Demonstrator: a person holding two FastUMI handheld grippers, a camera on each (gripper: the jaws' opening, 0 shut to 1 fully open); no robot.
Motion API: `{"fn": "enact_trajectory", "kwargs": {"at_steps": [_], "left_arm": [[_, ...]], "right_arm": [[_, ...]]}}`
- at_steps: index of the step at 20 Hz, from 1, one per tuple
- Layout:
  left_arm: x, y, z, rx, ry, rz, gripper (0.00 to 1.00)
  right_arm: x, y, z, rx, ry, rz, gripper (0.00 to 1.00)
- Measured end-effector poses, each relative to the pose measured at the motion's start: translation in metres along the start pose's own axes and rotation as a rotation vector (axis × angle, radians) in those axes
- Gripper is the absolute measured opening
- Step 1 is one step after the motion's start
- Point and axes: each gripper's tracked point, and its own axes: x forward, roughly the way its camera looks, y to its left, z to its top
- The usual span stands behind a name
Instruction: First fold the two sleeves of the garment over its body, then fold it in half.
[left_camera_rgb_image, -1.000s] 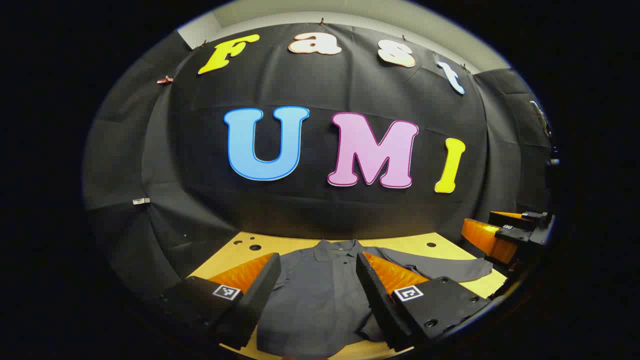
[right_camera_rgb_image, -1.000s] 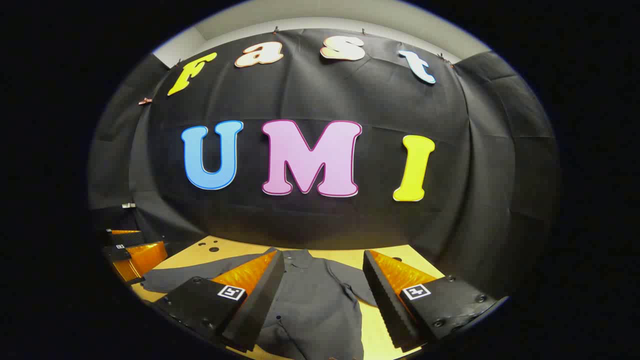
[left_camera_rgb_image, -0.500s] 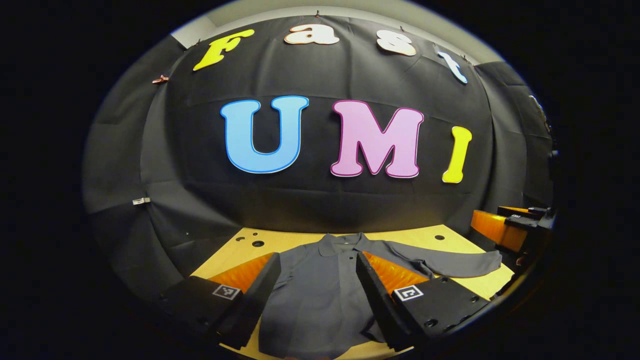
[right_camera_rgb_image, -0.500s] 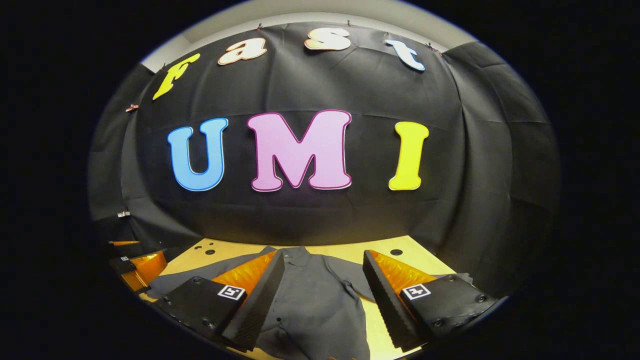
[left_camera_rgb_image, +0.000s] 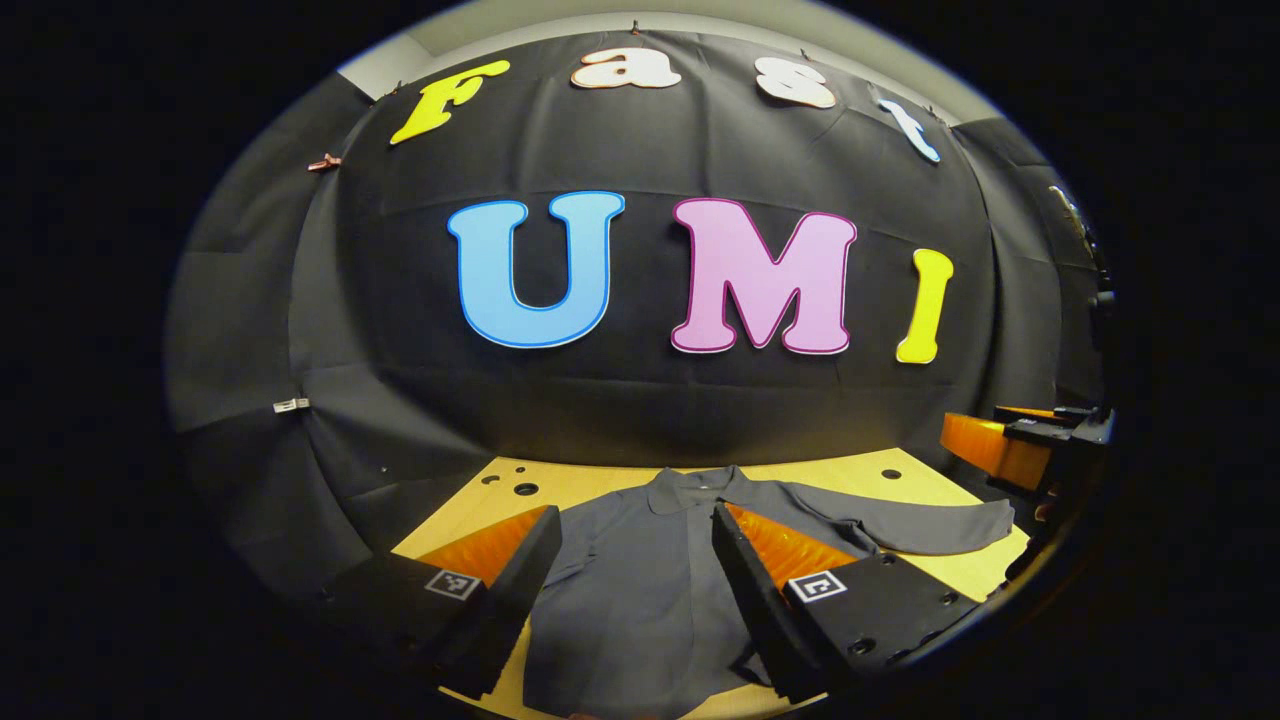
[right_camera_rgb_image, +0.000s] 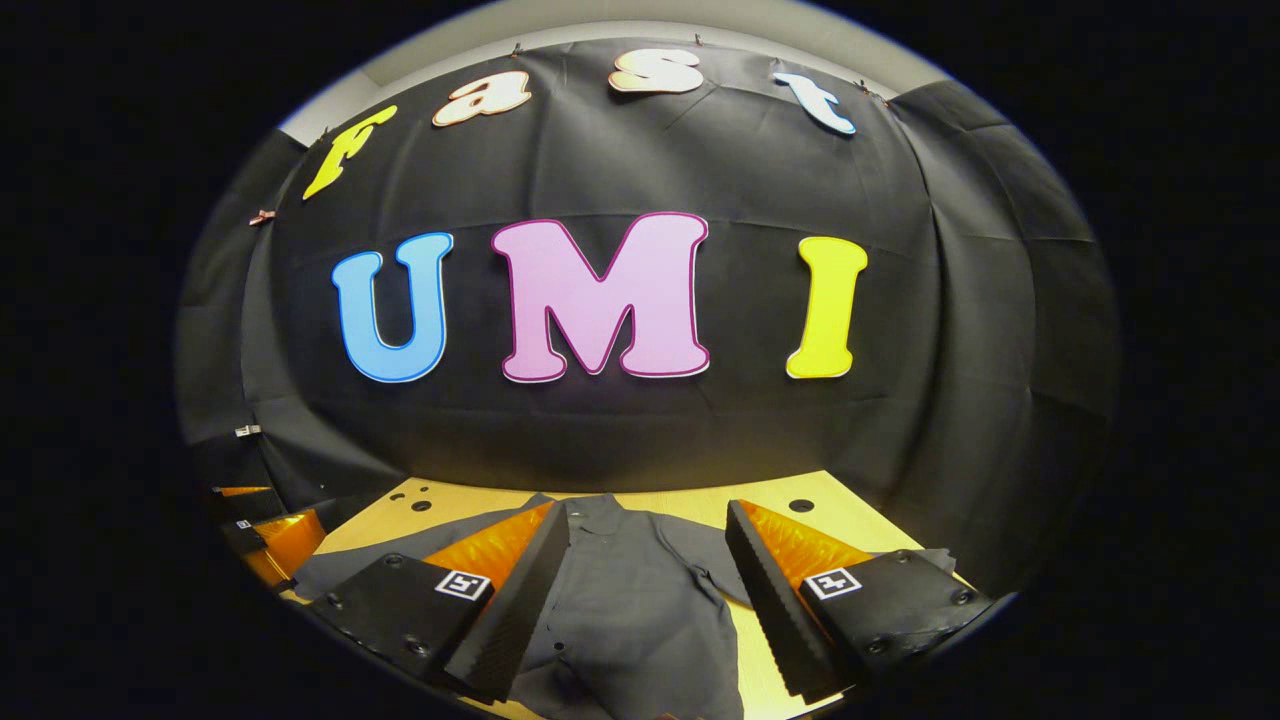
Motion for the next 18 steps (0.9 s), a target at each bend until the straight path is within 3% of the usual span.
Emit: {"fn": "enact_trajectory", "kwargs": {"at_steps": [7, 15, 17, 18], "left_arm": [[0.001, -0.002, -0.006, 0.021, 0.028, 0.013, 0.95], [0.016, -0.019, -0.02, 0.021, 0.074, 0.021, 0.95], [0.021, -0.021, -0.022, 0.027, 0.082, 0.033, 0.92], [0.023, -0.022, -0.023, 0.027, 0.086, 0.04, 0.96]], "right_arm": [[0.018, -0.023, -0.013, 0.037, 0.062, -0.012, 0.98], [0.051, -0.089, -0.039, 0.044, 0.155, -0.118, 0.98], [0.059, -0.111, -0.047, 0.053, 0.17, -0.164, 0.98], [0.062, -0.124, -0.05, 0.049, 0.178, -0.189, 0.97]]}}
